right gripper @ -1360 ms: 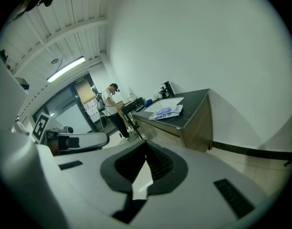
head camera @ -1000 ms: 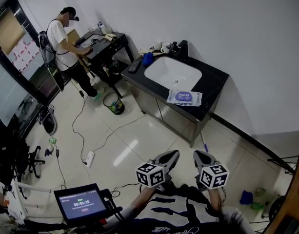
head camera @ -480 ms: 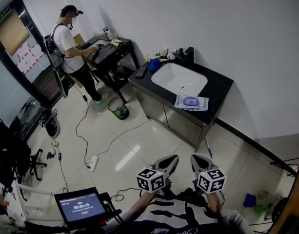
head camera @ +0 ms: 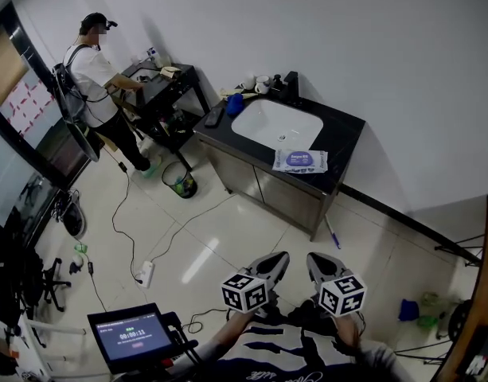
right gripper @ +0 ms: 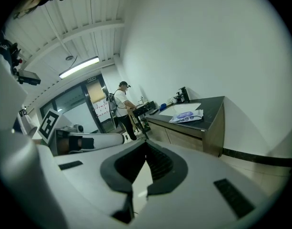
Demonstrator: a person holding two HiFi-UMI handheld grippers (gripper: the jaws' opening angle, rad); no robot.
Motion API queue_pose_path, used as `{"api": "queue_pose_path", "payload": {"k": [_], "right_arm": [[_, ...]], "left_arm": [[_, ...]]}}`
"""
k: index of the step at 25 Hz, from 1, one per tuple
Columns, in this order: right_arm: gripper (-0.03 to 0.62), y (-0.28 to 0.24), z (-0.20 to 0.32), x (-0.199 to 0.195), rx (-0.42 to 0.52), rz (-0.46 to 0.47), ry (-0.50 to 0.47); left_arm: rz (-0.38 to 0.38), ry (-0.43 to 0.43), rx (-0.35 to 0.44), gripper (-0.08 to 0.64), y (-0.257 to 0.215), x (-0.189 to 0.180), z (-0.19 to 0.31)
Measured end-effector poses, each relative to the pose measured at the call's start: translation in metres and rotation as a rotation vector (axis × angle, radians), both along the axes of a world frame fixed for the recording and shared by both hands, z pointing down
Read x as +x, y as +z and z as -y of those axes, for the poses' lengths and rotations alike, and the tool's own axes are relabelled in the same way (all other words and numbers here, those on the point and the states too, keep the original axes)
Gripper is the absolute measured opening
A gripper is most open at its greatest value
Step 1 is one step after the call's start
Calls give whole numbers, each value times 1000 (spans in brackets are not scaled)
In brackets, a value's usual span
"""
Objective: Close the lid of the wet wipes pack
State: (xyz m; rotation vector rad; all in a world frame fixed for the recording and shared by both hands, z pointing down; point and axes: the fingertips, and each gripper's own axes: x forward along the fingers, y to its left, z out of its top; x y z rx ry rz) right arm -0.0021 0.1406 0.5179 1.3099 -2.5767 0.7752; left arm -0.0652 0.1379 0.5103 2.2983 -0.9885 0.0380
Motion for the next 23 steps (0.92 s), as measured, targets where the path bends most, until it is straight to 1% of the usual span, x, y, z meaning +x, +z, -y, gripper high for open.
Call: {"api": "queue_pose_path", "payload": {"k": [7,16,23], "right_arm": [[-2,4,-8,5,-11,-27,28],[-2,1,-11,-2,-3,-38,24],[-2,4,-7,-9,-7,-41,13]], "left_arm": [[-13,39,-7,0,2,5,-7],[-22,35,-8,0,1,-1,-8],[-18,14,-12,0,4,-13,-3]]}}
